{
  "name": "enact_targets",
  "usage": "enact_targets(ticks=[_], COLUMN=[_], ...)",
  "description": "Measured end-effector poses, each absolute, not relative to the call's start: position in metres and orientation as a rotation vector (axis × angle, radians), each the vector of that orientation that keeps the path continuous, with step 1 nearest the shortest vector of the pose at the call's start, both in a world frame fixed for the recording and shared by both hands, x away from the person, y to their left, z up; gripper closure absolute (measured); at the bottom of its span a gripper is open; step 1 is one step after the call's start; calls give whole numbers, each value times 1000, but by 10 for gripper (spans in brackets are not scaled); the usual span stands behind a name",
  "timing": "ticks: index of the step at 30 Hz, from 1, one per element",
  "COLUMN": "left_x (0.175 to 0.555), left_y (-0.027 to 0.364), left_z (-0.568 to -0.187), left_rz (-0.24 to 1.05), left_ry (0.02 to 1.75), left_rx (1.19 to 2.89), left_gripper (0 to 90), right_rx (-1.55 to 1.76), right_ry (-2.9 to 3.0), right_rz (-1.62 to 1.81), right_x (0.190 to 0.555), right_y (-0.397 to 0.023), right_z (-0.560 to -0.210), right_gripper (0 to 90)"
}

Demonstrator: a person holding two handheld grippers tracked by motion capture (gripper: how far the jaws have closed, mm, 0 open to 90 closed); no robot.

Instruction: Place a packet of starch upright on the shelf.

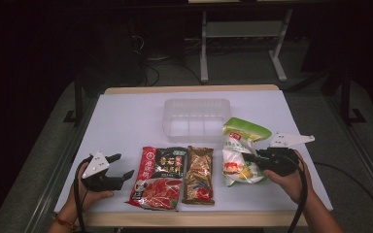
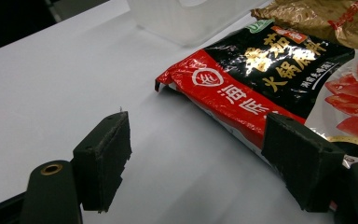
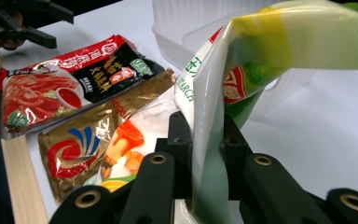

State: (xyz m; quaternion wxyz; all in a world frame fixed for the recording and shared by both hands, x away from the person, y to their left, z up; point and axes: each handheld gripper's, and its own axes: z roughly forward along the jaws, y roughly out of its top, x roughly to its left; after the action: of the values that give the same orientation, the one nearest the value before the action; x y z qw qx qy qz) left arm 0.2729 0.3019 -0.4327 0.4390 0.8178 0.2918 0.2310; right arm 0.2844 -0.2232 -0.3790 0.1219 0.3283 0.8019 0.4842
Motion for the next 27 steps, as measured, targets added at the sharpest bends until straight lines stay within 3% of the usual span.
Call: enact_targets(ticks=[27], left_x=[276], left_y=[301], left_z=[-434], left_rz=[570], left_ry=[724], left_rx=[2044], left_gripper=[236], right_rx=[991], right_ry=[2216], right_rz=[1431], right_x=[281], right_y=[-229], right_z=[-370], right_gripper=[787])
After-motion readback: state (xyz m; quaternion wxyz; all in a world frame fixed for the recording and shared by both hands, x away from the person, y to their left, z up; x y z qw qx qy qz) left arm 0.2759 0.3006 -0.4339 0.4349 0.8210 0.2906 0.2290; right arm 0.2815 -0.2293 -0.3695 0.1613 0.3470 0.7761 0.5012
